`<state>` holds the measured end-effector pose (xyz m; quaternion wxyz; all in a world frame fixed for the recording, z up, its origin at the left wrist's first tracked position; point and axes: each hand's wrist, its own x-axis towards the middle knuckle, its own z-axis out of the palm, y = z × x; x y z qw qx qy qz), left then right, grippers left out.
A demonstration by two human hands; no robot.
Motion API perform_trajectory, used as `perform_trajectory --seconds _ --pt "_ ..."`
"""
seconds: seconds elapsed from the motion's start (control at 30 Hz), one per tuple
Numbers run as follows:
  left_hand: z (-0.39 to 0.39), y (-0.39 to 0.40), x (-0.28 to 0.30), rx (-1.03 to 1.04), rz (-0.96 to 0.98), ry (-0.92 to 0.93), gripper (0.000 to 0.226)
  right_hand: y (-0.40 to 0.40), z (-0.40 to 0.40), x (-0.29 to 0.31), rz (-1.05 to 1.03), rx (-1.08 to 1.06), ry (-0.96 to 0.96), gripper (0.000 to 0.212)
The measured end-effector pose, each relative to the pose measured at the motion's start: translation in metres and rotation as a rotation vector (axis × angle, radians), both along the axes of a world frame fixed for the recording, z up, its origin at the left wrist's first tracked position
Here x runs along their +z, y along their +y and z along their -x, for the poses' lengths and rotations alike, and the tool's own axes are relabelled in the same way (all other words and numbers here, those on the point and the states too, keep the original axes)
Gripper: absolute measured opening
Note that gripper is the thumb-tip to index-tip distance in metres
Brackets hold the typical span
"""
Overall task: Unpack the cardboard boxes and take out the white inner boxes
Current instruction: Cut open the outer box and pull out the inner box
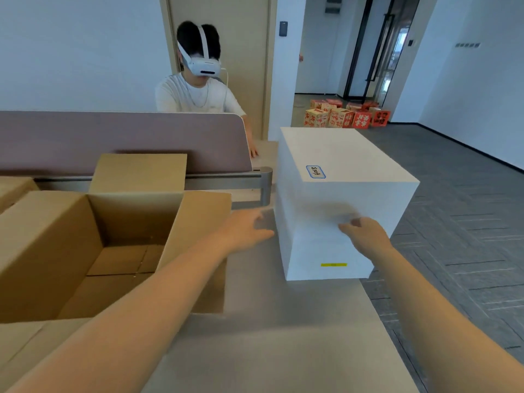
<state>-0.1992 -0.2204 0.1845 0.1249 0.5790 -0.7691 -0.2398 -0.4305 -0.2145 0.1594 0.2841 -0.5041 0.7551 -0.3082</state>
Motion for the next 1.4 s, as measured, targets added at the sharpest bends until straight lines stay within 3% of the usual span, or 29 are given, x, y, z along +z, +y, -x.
perform_trajectory --seconds 0.3,0.47,0.7,0.87,0.97,1.03,1.13,1.3,1.4 --pt "-0.174 0.068 -0.002 0.017 0.031 -0.264 0.058 0.059 -0.181 0.01 0.018 0.296 0.139 0.034" --pt "-0.255 0.12 -0.012 0.12 -0.069 -0.156 0.077 0.096 -0.259 0.005 -0.054 0.465 0.102 0.051" --pt "-0.307 0.169 -0.024 0.147 -0.143 -0.204 0.091 0.128 -0.313 -0.003 -0.215 0.775 0.037 0.076" --pt "-0.319 0.2 -0.034 0.172 -0.105 -0.285 0.105 0.145 -0.32 -0.022 -0.22 0.919 0.301 0.093" --pt "-0.324 0.205 -0.042 0.222 -0.002 -0.305 0.08 0.155 -0.317 -0.024 -0.173 0.928 0.349 0.092" --pt "-0.326 0.207 -0.041 0.277 0.12 -0.264 0.05 0.159 -0.315 -0.02 -0.124 0.9 0.229 0.078" --pt "-0.324 0.208 -0.022 0.416 0.247 -0.276 0.032 0.16 -0.312 -0.004 -0.058 0.788 0.078 0.059" --pt "-0.329 0.192 0.002 0.697 0.382 -0.218 0.05 0.148 -0.304 0.015 0.102 0.504 0.027 0.036" --pt "-0.333 0.178 0.002 0.932 0.302 -0.017 0.068 0.137 -0.306 0.009 0.105 0.326 0.017 0.033"
